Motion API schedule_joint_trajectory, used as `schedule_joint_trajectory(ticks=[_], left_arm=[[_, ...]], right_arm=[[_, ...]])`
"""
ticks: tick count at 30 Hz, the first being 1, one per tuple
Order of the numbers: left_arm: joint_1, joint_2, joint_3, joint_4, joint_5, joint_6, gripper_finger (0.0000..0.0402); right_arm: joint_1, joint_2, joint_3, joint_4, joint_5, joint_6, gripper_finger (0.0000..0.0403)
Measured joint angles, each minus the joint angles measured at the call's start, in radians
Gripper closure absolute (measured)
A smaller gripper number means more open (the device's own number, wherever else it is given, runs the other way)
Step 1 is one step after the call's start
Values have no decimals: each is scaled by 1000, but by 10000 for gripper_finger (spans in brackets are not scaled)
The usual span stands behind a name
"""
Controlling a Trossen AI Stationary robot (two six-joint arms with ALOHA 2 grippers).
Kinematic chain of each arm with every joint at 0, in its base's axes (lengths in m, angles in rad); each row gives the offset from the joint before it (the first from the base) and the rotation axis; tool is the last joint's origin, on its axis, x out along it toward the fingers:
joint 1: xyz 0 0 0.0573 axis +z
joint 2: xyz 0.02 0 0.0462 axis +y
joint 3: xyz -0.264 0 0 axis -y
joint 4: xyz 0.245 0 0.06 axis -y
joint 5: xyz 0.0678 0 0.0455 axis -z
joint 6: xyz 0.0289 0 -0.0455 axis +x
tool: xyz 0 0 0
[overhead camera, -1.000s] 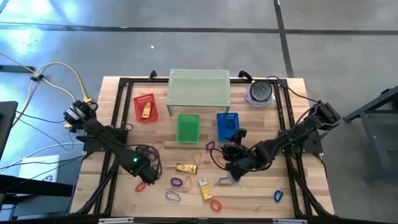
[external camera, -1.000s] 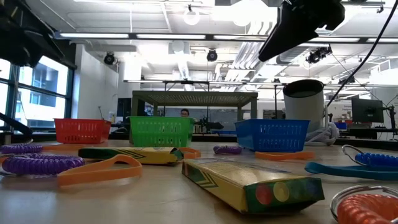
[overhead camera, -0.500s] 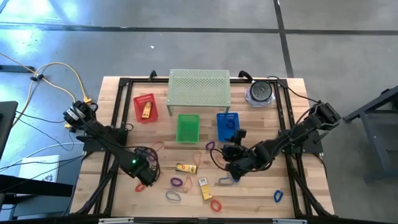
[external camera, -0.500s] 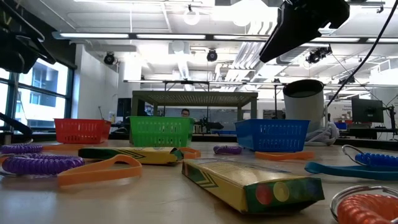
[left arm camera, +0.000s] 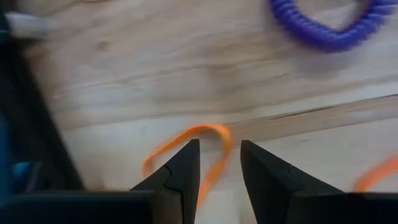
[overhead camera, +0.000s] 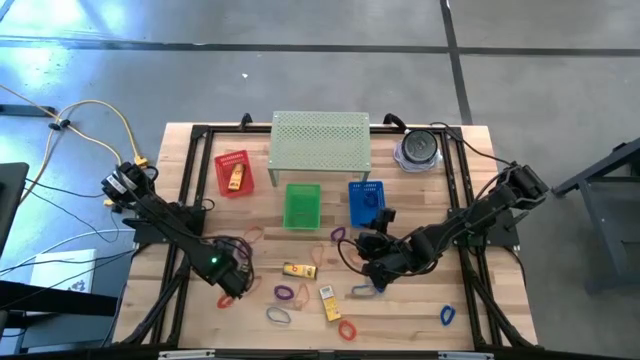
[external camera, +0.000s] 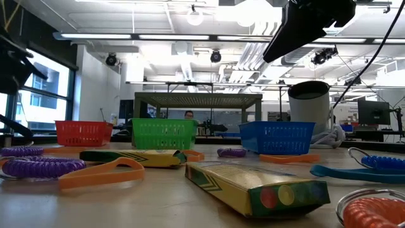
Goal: Pick & Place Office Desk Supplies
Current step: Put the orange rubber band into the green bin
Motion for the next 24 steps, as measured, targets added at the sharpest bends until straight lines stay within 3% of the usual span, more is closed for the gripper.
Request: schedule_joint_trajectory(ticks=[24], left_arm=[[0,-3,-50,97,0,18,293]], right_arm=[[0,0,0,-1,0,0,202]])
